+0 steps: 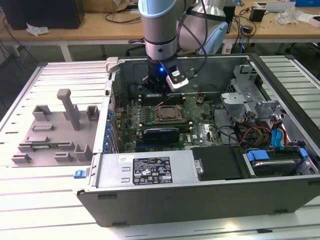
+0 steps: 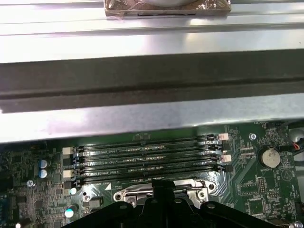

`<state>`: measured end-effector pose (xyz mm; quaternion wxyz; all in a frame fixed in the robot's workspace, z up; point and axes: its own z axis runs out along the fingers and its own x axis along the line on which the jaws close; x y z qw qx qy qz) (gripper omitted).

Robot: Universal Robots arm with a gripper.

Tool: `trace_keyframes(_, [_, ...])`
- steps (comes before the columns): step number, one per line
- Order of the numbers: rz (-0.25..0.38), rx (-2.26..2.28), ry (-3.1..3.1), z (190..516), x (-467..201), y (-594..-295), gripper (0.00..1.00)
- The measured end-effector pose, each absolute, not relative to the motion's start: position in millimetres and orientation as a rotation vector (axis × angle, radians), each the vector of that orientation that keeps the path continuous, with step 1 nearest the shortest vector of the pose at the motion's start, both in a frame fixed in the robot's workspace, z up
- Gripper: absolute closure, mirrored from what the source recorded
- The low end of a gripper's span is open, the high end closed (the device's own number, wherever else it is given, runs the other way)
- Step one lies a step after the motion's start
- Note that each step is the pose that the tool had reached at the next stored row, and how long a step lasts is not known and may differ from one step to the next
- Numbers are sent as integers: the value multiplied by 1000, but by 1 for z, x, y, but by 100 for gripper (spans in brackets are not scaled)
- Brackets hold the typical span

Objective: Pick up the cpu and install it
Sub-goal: 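Install the first cpu locking lever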

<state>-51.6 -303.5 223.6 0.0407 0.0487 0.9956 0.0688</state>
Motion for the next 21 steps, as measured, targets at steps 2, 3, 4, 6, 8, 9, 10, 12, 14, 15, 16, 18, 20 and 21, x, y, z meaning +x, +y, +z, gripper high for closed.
trace_keyframes(2, [210,158,3049,223,-52,-302,89])
trace_keyframes(3, [210,163,3048,223,-52,-301,89])
trace_keyframes(4, [210,172,3047,223,-52,-301,89])
trace_keyframes(6, [209,196,3045,222,-51,-300,89])
trace_keyframes(8, [206,238,3040,221,-51,-300,89])
trace_keyframes(9, [205,266,3037,221,-51,-300,89])
trace_keyframes(10, [204,283,3034,220,-51,-300,89])
trace_keyframes(12, [203,308,3031,220,-50,-298,89])
trace_keyframes(14, [203,310,3030,220,-50,-297,89])
trace_keyframes(15, [203,310,3031,219,-50,-297,89])
trace_keyframes(16, [203,310,3030,219,-50,-297,89])
trace_keyframes(18, [204,308,3022,218,-50,-297,89])
trace_keyframes(20, [206,305,3004,217,-50,-296,89])
trace_keyframes(21, [206,303,2997,217,-50,-296,89])
